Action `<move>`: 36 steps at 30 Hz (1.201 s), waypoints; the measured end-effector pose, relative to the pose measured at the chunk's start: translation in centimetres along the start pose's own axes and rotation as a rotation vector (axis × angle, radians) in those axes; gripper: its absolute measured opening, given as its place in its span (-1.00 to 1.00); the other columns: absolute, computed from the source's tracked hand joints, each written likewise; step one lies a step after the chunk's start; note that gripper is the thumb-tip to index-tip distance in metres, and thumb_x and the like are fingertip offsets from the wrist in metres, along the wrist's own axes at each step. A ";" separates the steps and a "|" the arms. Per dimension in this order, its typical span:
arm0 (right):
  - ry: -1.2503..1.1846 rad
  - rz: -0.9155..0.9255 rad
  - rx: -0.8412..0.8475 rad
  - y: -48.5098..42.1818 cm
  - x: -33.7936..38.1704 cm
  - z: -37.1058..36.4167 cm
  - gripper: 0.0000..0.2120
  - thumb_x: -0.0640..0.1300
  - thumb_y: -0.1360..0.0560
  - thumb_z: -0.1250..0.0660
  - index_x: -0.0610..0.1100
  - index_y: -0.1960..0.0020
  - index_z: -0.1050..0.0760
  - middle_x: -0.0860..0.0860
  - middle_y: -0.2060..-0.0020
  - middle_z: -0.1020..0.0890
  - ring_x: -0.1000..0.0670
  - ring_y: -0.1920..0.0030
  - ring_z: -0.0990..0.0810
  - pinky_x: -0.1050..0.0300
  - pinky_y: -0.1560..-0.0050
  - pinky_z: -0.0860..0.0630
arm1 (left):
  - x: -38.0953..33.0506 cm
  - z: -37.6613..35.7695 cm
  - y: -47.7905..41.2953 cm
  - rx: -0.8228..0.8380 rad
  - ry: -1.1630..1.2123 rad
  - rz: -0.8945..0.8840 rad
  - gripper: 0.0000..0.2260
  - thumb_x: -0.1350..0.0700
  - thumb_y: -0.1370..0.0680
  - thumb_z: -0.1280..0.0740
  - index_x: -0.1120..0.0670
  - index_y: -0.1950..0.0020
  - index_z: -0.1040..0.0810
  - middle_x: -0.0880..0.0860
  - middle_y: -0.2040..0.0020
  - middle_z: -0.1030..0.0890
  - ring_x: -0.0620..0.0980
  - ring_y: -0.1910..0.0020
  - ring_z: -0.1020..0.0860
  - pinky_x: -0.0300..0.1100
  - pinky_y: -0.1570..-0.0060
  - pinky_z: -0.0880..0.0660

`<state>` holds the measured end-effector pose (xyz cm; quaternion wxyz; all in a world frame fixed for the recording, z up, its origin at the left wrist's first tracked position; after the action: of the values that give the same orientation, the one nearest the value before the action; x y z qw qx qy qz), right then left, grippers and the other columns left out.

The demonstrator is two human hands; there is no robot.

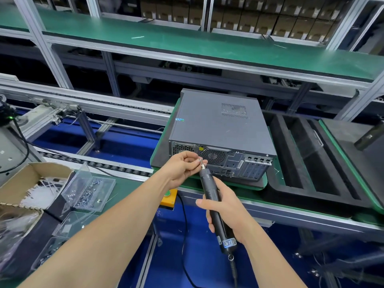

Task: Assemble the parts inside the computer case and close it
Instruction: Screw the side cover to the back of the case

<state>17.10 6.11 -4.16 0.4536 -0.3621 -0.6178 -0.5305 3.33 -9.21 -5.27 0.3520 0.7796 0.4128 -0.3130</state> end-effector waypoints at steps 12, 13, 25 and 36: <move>0.006 0.014 0.020 0.0 1.0 0.2 -0.29 -0.08 -0.41 -0.63 0.15 -0.44 -0.37 -0.10 0.15 -0.58 -0.15 0.39 -0.54 0.00 0.35 -0.57 | 0.8 0.3 -1.2 0.021 0.189 -0.026 -0.71 0.46 -0.54 -0.32 0.23 -0.21 -0.58 0.18 -0.07 -0.71 0.08 -0.09 -0.70 -0.15 0.07 -0.64; 0.004 0.011 0.019 0.0 1.0 0.2 -0.28 -0.09 -0.41 -0.62 0.16 -0.45 -0.37 -0.10 0.16 -0.58 -0.16 0.39 -0.54 0.01 0.36 -0.57 | 0.9 0.3 -1.2 0.022 0.177 -0.035 -0.72 0.46 -0.53 -0.32 0.23 -0.19 -0.60 0.19 -0.08 -0.71 0.09 -0.09 -0.70 -0.15 0.06 -0.64; -0.040 -0.053 0.104 0.7 0.9 0.9 -0.43 -0.12 -0.42 -0.62 0.14 -0.34 -0.47 -0.14 0.16 -0.52 -0.14 0.40 -0.50 0.03 0.36 -0.54 | -1.9 0.6 -0.5 0.176 -0.509 -0.190 -0.80 0.47 -0.53 -0.35 0.23 -0.02 -0.67 0.21 0.02 -0.71 0.11 -0.04 -0.70 -0.11 -0.02 -0.64; -0.023 0.008 -0.017 -0.8 0.9 -0.2 -0.16 -0.14 -0.43 -0.61 0.18 -0.56 -0.27 -0.09 0.19 -0.60 -0.14 0.40 -0.55 -0.03 0.34 -0.58 | -0.2 -1.1 -1.2 -0.033 0.246 0.045 -0.65 0.41 -0.51 -0.38 0.21 -0.28 -0.58 0.11 -0.10 -0.72 0.04 -0.03 -0.71 -0.16 0.06 -0.64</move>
<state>16.05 5.77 -3.55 0.4455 -0.3744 -0.6169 -0.5299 2.41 -7.89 -4.79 0.3185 0.8152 0.4404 -0.2002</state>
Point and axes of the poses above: each hand's wrist, its own y-axis away from the middle knuckle, its own z-axis out of the back of the hand, x = y × z, the point moved 2 cm from there along -y, towards the middle knuckle
